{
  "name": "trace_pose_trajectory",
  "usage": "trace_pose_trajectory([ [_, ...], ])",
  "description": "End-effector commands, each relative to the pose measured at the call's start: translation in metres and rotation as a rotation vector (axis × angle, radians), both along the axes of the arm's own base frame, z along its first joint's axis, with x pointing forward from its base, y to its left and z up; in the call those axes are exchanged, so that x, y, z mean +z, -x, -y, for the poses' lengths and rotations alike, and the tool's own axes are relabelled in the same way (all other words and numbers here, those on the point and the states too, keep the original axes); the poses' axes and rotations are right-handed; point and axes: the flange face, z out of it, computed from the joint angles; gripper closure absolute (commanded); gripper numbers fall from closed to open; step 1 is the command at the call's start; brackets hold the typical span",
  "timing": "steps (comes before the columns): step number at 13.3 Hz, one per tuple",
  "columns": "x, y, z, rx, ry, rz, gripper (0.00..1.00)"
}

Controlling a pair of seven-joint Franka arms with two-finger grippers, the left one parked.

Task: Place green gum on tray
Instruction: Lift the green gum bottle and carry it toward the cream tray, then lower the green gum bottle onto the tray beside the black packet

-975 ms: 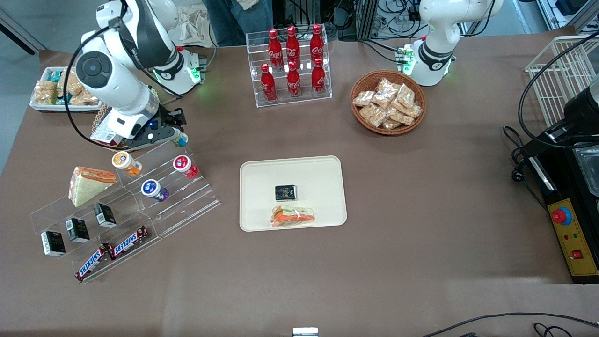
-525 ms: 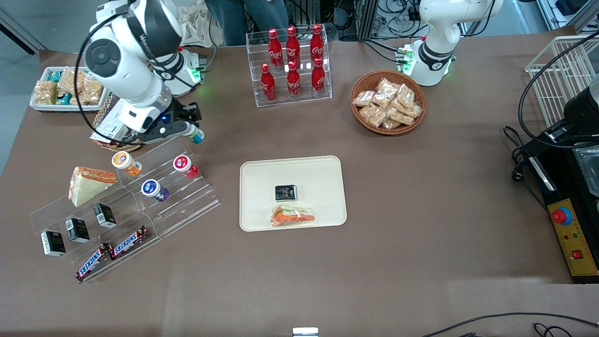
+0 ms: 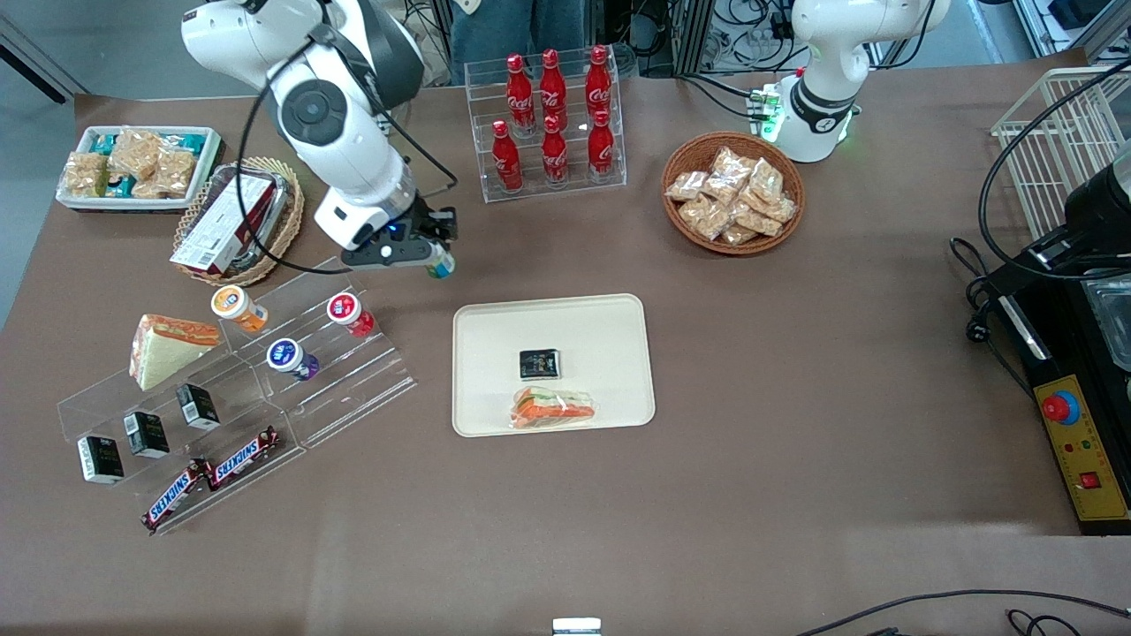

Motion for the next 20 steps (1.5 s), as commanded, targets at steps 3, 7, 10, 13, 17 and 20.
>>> trace_pose_trajectory([
  [3,-0.057,-0.031,-0.028,-0.046,0.015,-0.014,0.72],
  [7,-0.096,-0.049,-0.015,-0.029,0.061,-0.006,0.72],
  [10,-0.107,-0.057,-0.020,-0.053,0.044,-0.007,0.73],
  [13,-0.124,-0.068,-0.017,-0.072,0.024,-0.004,0.72],
  [17,-0.156,-0.069,-0.025,-0.067,0.020,-0.032,0.72],
  [20,-0.176,-0.068,-0.028,-0.063,0.032,-0.054,0.72],
])
